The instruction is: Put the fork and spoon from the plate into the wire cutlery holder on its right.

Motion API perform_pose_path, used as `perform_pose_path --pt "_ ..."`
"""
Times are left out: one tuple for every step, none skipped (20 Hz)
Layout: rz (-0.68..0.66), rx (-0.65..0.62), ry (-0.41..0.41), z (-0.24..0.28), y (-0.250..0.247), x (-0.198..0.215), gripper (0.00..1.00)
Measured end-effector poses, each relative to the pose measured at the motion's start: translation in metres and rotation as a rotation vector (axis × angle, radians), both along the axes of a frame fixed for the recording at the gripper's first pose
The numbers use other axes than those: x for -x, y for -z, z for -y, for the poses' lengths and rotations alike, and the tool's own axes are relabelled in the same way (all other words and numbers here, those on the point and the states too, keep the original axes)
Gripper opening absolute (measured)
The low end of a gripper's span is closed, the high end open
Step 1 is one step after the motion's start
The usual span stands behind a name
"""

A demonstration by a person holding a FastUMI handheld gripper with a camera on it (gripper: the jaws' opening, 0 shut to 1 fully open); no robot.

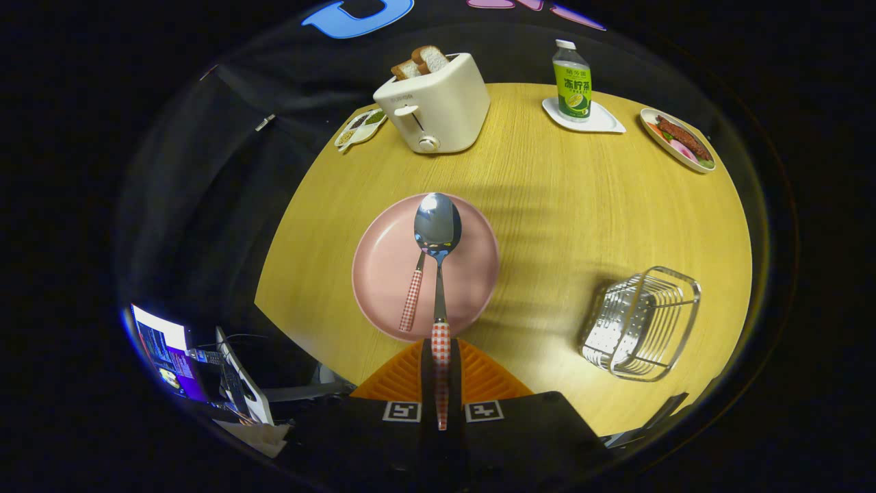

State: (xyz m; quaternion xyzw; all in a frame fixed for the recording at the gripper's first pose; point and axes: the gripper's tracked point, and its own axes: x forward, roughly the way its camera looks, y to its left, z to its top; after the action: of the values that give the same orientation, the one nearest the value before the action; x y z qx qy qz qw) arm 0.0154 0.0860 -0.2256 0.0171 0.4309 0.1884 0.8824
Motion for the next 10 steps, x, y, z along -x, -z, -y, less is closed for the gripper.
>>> perform_pose_path --pt "0.002 0.004 -0.003 0.012 -0.008 0.004 0.08" --pt "0.002 0.011 -0.004 0.024 -0.016 0.006 0.08" --pt "-0.003 0.020 -0.006 0.036 -0.022 0.009 0.09" --pt "-0.010 0.031 -0.007 0.049 -0.026 0.012 0.08" --pt "-0.014 0.042 -0.007 0.062 -0.030 0.013 0.09" --pt "-0.022 0.059 -0.006 0.075 -0.034 0.014 0.08" --pt "-0.031 0.078 -0.006 0.087 -0.036 0.015 0.08" --pt "-0.046 0.099 -0.005 0.101 -0.037 0.016 0.09" --pt "-0.065 0.117 -0.005 0.114 -0.039 0.019 0.08" --pt "-0.089 0.134 -0.010 0.123 -0.039 0.021 0.08"
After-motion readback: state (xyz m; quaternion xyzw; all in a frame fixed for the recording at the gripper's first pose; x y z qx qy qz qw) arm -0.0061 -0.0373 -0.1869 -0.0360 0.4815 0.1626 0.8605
